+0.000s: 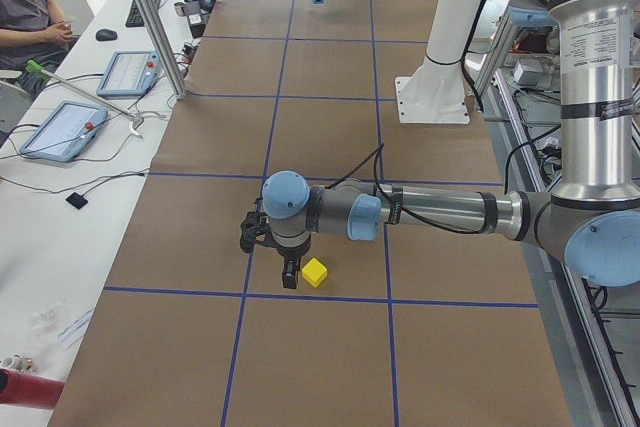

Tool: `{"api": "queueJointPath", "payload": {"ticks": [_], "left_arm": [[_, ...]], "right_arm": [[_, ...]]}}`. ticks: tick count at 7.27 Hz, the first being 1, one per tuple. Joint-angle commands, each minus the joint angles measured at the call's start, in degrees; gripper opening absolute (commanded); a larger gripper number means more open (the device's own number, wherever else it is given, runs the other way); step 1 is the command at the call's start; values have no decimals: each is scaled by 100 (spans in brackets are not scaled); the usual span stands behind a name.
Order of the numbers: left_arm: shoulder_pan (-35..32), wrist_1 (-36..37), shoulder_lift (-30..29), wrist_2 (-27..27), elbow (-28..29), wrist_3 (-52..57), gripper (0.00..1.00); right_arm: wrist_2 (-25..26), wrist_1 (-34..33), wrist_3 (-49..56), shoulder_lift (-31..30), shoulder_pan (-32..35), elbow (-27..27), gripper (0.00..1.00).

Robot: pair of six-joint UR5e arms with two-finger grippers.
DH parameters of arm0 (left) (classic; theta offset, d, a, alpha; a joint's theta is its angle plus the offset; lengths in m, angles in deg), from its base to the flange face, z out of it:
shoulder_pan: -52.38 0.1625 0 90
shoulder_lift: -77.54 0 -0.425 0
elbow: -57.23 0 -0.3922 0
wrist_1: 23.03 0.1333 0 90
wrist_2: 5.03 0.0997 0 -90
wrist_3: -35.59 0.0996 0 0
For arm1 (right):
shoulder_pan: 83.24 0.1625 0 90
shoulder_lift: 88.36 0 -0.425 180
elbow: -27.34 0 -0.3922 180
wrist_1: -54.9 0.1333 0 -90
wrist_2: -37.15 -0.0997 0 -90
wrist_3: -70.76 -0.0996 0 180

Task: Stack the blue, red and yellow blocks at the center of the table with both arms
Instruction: 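Carry the blue cube with the right gripper to the table center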

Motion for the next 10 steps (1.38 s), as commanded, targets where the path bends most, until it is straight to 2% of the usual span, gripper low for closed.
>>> {"api": "queueJointPath", "payload": {"ticks": [1,2,3,4,5,6,7,8,10], "left_arm": [[6,1,-89,3,16,5,100],[6,1,-98,3,25,6,100],[6,-8,-98,3,25,6,100],[6,-17,-124,3,51,6,100],[6,-26,-124,3,69,6,100],[6,-26,-124,3,60,6,100],[6,-26,-133,3,69,-3,100],[6,-35,-133,3,60,-3,100],[14,-35,-133,3,60,-3,100]], "right_arm": [[31,-541,-1899,1168,-805,-251,0],[188,-540,-3179,1860,-1340,-251,0],[659,-532,-4479,2476,-1998,-207,0],[1055,-236,-4997,2874,-2510,-76,0],[1303,437,-5716,3209,-2871,482,0],[1645,1157,-6636,3804,-3110,1357,0],[1718,1252,-6706,4123,-3269,1888,0],[1832,1261,-6585,4361,-3305,2181,0],[1798,1244,-6340,4320,-3332,2201,0]]}}
